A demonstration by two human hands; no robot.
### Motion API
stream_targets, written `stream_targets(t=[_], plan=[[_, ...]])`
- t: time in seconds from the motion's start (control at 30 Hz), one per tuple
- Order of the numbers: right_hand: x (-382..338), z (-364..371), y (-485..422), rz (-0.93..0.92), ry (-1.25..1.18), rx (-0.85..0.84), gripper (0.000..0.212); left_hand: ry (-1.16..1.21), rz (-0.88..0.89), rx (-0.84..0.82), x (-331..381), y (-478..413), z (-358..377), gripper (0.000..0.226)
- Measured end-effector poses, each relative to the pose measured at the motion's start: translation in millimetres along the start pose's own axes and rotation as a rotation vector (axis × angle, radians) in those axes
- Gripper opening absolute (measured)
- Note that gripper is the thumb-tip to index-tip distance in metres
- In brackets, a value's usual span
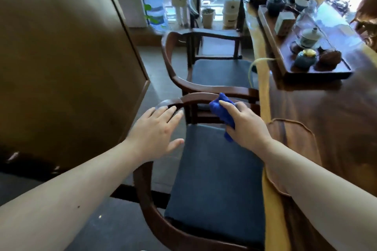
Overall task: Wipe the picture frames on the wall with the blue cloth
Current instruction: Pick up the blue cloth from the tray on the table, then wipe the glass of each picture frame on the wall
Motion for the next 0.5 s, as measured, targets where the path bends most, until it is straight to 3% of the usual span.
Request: stream_targets(t=[0.23,0.5], plan=[[-189,-16,-61,-0.308,0.074,0.117,0.068,-0.095,-0.190,0.105,-134,92,-53,0.076],[-394,-20,-101,-0.532,0.046,0.224,0.065,-0.241,-0.342,0.229,-276,212,-127,0.077]])
Point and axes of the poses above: each hand's wrist, its own y-axis away from the middle knuckle, its own z-axis out of the palm, x = y × z, the point moved 10 cm from there along -y, towards the middle knuckle, and after that the axes turned 3 degrees about z, right-handed, at the moved point
